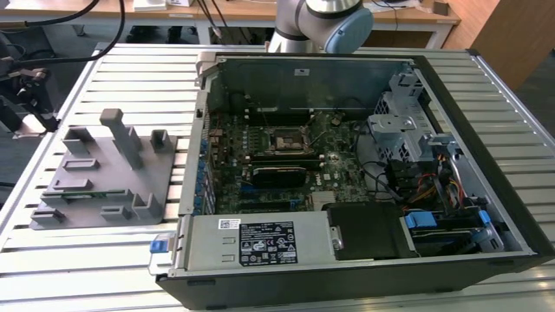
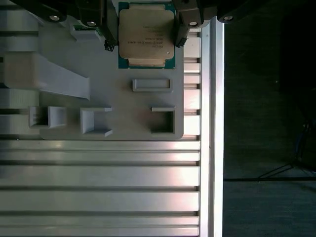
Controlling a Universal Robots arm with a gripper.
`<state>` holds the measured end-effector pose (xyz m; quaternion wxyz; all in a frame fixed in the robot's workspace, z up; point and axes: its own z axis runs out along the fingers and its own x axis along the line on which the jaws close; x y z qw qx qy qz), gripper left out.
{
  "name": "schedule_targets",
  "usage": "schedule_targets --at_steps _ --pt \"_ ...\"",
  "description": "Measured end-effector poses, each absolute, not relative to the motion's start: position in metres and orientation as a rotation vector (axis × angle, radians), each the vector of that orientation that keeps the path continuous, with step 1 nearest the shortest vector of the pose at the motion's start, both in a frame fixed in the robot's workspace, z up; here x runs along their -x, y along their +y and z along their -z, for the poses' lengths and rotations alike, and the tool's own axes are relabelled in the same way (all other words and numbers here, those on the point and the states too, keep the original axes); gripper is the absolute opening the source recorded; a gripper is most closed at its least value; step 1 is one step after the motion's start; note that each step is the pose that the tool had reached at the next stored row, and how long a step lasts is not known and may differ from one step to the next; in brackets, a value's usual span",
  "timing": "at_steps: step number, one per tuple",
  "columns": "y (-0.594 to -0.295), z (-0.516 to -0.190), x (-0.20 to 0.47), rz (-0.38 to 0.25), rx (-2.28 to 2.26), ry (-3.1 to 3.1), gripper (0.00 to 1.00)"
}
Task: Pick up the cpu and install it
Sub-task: 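Pick up the cpu and move it towards the insertion slot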
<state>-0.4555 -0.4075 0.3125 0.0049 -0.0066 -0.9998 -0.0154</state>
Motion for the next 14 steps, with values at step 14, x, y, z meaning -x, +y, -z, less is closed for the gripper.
schedule_targets --at_steps 14 --pt "-0.4075 -0.3211 0.4556 0.049 0.021 -3.132 0.54"
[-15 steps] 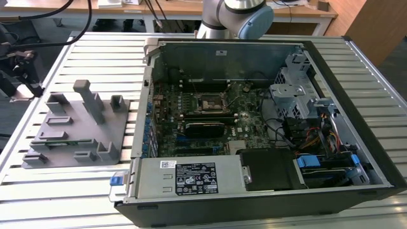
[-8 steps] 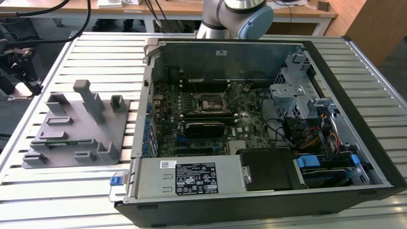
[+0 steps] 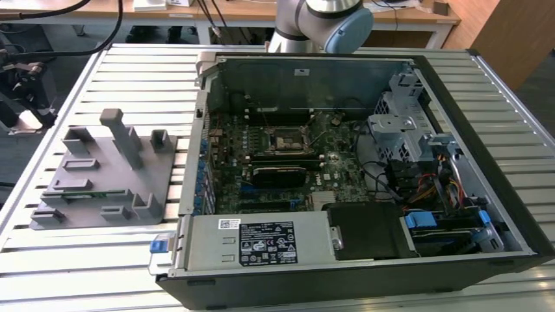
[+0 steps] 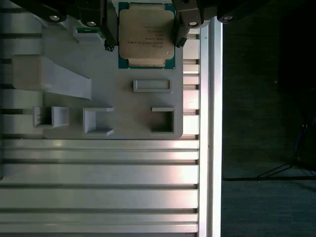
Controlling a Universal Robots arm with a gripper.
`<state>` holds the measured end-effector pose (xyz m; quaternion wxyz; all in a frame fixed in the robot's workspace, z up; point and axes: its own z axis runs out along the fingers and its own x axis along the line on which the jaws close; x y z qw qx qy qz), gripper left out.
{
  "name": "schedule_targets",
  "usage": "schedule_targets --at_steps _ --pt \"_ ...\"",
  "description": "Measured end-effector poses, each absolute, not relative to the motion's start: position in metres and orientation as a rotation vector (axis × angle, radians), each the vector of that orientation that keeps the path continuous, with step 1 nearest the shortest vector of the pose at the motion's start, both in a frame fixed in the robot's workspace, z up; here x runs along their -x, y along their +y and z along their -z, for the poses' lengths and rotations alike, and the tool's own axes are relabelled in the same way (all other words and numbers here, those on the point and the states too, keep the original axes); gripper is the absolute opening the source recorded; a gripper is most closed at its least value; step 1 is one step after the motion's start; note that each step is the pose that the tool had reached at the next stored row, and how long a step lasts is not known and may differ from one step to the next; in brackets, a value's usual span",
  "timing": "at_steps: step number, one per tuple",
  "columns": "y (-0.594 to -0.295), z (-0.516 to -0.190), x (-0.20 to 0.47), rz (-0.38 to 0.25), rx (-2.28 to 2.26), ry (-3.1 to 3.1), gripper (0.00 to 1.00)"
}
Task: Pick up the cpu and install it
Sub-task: 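Pick up the cpu and move it towards the insertion slot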
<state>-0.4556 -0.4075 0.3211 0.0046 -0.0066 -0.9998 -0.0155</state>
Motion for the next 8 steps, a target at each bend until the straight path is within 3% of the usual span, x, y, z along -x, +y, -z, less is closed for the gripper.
schedule_targets --at_steps 8 --pt "-0.4075 -0.3261 0.4556 0.049 0.021 -3.132 0.54"
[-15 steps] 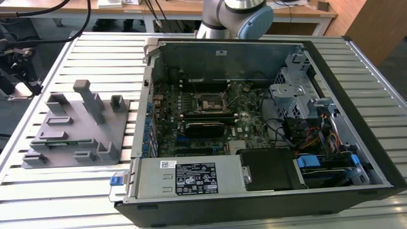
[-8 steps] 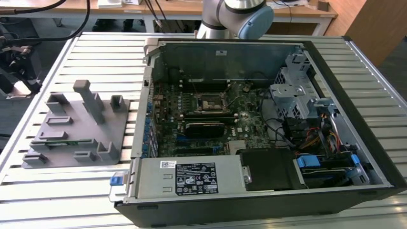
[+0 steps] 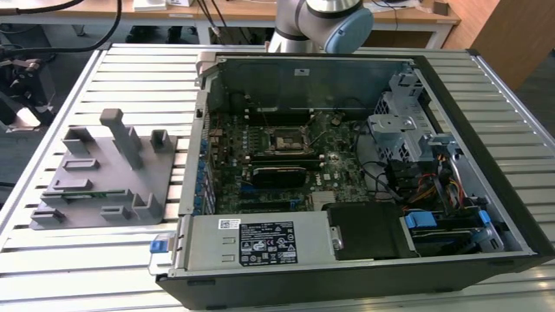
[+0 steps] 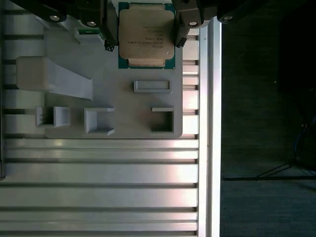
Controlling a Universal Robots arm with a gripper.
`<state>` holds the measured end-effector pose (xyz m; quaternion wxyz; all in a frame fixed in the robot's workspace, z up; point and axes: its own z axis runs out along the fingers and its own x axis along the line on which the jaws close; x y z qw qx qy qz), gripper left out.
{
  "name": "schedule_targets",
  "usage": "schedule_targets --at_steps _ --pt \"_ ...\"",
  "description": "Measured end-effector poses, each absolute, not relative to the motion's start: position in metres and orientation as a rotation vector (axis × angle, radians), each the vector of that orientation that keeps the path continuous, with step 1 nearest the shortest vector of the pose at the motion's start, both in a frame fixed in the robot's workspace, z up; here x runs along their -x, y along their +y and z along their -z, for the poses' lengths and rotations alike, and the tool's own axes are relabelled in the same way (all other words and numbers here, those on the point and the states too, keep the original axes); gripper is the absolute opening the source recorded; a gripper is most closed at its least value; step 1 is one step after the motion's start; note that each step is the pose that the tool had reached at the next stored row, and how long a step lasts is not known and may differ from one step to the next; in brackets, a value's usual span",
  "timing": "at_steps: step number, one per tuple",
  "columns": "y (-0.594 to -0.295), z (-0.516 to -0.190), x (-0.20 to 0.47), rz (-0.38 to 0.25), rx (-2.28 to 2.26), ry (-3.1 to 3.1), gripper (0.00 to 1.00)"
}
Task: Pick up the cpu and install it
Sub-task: 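Pick up the cpu and move it towards the insertion slot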
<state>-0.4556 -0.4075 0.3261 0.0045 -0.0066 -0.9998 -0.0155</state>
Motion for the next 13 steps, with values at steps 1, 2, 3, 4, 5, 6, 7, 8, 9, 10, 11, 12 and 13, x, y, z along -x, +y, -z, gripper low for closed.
schedule_targets --at_steps 1,2,3,4,5,6,7,8,9,10,11,12,13 --pt "-0.4074 -0.3268 0.4556 0.049 0.021 -3.132 0.54" --pt "-0.4075 -0.3275 0.4556 0.049 0.021 -3.132 0.54" --pt "-0.4075 -0.3282 0.4556 0.049 0.021 -3.132 0.54" --pt "-0.4075 -0.3289 0.4556 0.049 0.021 -3.132 0.54" --pt "-0.4075 -0.3295 0.4556 0.049 0.021 -3.132 0.54" --pt "-0.4075 -0.3302 0.4556 0.049 0.021 -3.132 0.54" --pt "-0.4075 -0.3308 0.4555 0.049 0.021 -3.133 0.54" --pt "-0.4075 -0.3315 0.4555 0.049 0.021 -3.133 0.54" --pt "-0.4075 -0.3322 0.4555 0.049 0.021 -3.133 0.54" --pt "-0.4075 -0.333 0.4556 0.049 0.021 -3.133 0.54" --pt "-0.4075 -0.3336 0.4556 0.049 0.021 -3.133 0.54" --pt "-0.4075 -0.3342 0.4555 0.049 0.021 -3.133 0.54" --pt "-0.4075 -0.3347 0.4556 0.049 0.021 -3.133 0.54"
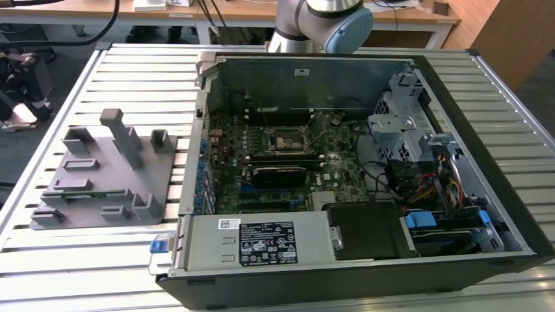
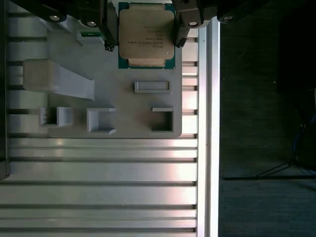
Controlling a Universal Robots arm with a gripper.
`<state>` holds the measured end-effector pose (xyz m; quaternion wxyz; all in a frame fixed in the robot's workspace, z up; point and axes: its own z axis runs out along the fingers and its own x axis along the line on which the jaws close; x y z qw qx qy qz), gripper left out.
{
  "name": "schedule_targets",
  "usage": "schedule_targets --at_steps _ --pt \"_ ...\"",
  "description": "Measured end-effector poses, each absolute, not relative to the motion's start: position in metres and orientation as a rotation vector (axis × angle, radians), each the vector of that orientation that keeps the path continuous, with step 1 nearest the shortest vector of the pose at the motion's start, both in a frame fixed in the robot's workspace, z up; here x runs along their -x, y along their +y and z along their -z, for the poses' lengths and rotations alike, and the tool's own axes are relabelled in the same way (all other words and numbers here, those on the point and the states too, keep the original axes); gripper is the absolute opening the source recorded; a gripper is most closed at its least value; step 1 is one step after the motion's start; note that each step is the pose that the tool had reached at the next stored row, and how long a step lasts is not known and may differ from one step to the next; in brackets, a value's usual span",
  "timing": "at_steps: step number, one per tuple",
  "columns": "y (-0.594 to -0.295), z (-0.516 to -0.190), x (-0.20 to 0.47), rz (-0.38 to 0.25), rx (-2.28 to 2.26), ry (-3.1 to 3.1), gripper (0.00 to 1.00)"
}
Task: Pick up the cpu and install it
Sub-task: 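Pick up the cpu and move it towards the insertion slot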
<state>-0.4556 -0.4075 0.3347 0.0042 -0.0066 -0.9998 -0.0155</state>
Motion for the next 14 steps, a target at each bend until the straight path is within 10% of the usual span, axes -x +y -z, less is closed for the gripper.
schedule_targets --at_steps 14 --pt "-0.4074 -0.3419 0.4556 0.049 0.021 -3.134 0.54"
